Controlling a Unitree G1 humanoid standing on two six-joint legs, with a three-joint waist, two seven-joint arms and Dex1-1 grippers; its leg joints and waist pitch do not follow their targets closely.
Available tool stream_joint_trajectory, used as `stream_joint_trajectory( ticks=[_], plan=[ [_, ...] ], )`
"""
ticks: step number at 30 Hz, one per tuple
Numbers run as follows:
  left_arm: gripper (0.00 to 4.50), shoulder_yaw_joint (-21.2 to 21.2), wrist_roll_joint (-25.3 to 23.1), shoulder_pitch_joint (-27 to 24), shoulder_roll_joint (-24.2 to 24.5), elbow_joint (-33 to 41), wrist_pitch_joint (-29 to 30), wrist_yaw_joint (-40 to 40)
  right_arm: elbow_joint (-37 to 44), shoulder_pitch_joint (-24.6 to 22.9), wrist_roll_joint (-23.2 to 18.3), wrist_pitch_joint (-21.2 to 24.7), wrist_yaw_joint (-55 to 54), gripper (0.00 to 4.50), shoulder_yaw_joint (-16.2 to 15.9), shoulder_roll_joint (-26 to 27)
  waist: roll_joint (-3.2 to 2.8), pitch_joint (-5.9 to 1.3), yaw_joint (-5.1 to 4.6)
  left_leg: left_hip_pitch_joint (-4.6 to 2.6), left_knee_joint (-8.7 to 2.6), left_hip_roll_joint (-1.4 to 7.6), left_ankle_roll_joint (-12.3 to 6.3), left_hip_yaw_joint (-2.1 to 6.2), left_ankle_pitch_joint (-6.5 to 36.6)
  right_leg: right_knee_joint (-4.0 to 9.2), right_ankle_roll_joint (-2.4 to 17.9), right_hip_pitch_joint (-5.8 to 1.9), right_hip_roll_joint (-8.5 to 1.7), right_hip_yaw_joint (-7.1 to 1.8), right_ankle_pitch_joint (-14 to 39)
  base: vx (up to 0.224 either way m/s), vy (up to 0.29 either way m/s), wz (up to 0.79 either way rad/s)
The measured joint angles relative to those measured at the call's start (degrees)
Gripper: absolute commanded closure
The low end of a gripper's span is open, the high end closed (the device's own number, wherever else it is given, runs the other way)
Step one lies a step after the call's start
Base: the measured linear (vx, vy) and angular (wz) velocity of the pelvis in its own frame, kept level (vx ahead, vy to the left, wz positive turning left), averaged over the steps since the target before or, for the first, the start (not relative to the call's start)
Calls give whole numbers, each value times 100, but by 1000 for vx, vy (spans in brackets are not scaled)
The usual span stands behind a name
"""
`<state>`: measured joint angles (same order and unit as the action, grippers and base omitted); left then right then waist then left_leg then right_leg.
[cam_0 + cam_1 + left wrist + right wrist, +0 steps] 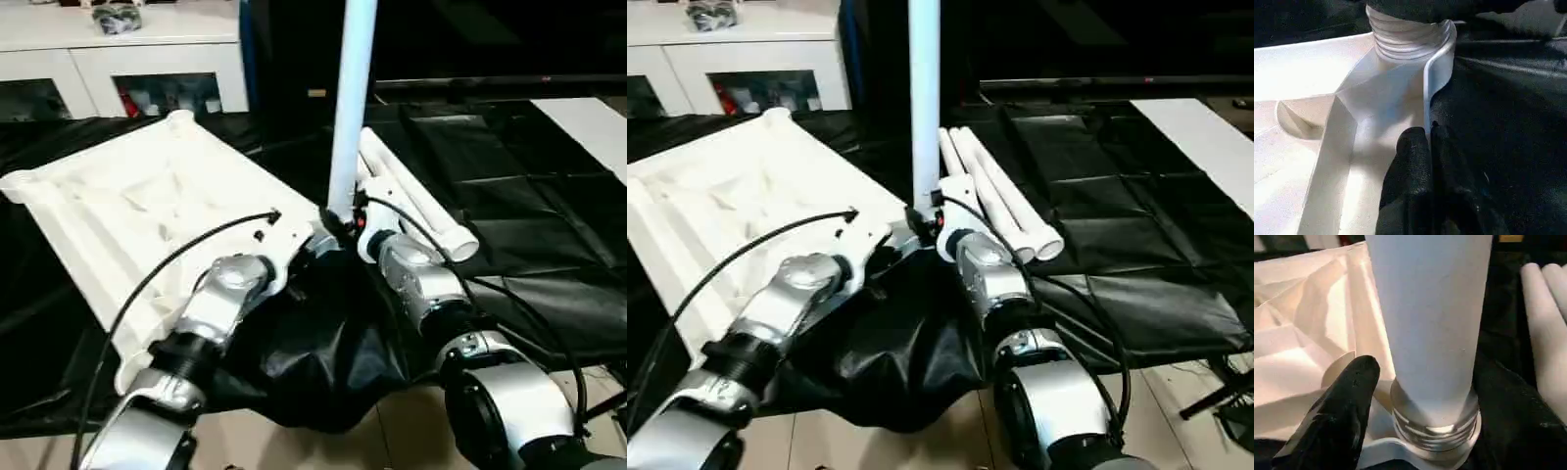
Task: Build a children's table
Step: Rotate leg to tighten
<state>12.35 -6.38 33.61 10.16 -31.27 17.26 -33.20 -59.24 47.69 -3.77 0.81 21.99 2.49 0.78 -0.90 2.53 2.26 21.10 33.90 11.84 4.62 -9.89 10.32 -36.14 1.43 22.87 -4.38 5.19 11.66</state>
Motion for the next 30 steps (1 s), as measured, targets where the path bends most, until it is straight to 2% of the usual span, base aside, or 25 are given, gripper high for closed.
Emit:
stream_joint_trajectory(
  ticks=[5, 10, 13, 16, 24, 26, 30],
  plan=[
    [450, 128, 154, -134, 380, 212, -277, -886, 322, -317, 240, -51, 1033, 125, -467, -613, -10, 6, 94, 16, 0, 0, -4, 0, 3, 11, 0, 8, 0, 4, 0, 0, 0, 0],
    [450, 153, 403, -257, 747, 325, -558, -1728, 991, -650, 209, 48, 2234, 125, -743, -1077, -17, 11, 168, 34, 1, 1, -37, 0, -17, 11, 0, 21, -1, 7, 0, 0, 0, 0],
    [450, 189, 500, -328, 862, 425, -655, -2130, 1251, -736, 159, 140, 2743, 125, -835, -1262, -18, 12, 232, 35, 2, 1, -33, 0, -15, 11, 1, 21, -1, 7, 0, 0, 0, 0],
    [450, 249, 602, -359, 990, 492, -699, -2535, 1637, -853, 117, 256, 3387, 125, -1061, -1594, -19, 13, 308, 37, 3, 1, -29, 0, -12, 11, 0, 20, -1, 8, 0, 0, 0, 0],
    [450, 265, 735, -384, 1200, 500, -773, -3034, 1975, -1002, 129, 382, 4093, 125, -1292, -1913, -17, 14, 292, 36, 3, 3, -21, 0, -8, 9, 0, 21, -1, 9, 0, 0, 0, 0],
    [450, 265, 739, -400, 1214, 503, -790, -3067, 2025, -1015, 146, 383, 4115, 151, -1350, -1930, -17, 15, 295, 37, 3, 3, -21, 0, -8, 9, 0, 21, -1, 8, 0, 0, 0, 0],
    [450, 265, 740, -422, 1242, 503, -812, -3114, 2088, -1041, 165, 408, 4127, 173, -1415, -1937, -17, 15, 294, 37, 3, 3, -21, 0, -8, 9, 0, 21, -1, 9, 0, 0, 0, 0]
  ],
)
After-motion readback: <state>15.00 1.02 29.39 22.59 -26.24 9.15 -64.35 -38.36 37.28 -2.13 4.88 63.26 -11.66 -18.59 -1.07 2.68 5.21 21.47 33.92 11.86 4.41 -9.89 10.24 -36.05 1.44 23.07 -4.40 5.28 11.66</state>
